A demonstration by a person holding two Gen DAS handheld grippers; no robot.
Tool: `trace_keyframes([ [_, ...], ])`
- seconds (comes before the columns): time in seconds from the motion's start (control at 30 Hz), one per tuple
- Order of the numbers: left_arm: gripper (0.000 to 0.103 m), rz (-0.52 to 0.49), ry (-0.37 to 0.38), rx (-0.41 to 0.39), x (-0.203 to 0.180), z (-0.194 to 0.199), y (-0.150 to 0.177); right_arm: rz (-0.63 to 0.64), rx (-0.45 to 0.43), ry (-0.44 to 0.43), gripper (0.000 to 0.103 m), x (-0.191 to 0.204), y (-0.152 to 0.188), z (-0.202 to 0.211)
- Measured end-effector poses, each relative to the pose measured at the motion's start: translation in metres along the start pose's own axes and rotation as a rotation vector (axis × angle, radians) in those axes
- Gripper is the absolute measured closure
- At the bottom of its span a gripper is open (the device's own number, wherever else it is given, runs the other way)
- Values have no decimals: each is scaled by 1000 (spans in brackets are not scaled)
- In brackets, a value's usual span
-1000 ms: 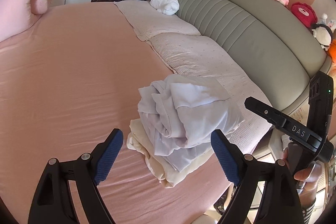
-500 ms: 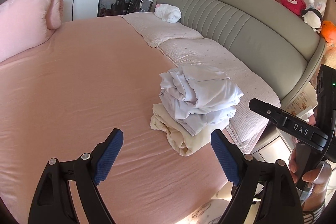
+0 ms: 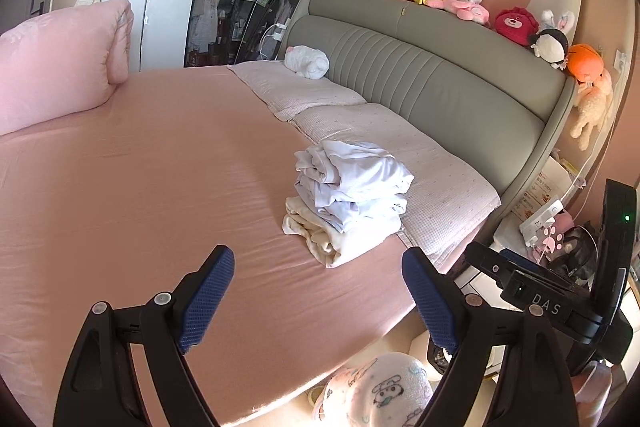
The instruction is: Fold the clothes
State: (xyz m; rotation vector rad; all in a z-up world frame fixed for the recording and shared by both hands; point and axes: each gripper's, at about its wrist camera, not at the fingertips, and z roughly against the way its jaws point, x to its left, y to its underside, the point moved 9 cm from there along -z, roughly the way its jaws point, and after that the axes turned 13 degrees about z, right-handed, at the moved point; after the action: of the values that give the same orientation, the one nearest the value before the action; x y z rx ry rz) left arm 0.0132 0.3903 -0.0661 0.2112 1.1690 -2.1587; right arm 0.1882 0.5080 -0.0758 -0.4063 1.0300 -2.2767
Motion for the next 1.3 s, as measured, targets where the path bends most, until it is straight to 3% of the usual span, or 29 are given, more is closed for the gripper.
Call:
trace_keyframes([
  [0.2,16,3,14,1,-9,21,31,-42,0,100,21,-3,20,26],
  [0.4,16,-160,-58,-88,-38,37,47,-63,26,185,21,-9,33,41],
  [0.57,16,-193,-78,-94,-50,35,52,-142,9,122,21,-11,44,41],
  [0.77,16,-183,-176,-134,-39,37,43,-17,13,156,21,-1,37,44],
  [0.9,16,-148,-198,-144,-31,41,43,38,-11,200,21,1,31,49],
  [1.13,16,-187,-195,-122,-38,35,49,123,1,240,21,5,29,48],
  [1.3,16,-165,-204,-134,-40,37,50,116,-18,199,21,7,26,50],
])
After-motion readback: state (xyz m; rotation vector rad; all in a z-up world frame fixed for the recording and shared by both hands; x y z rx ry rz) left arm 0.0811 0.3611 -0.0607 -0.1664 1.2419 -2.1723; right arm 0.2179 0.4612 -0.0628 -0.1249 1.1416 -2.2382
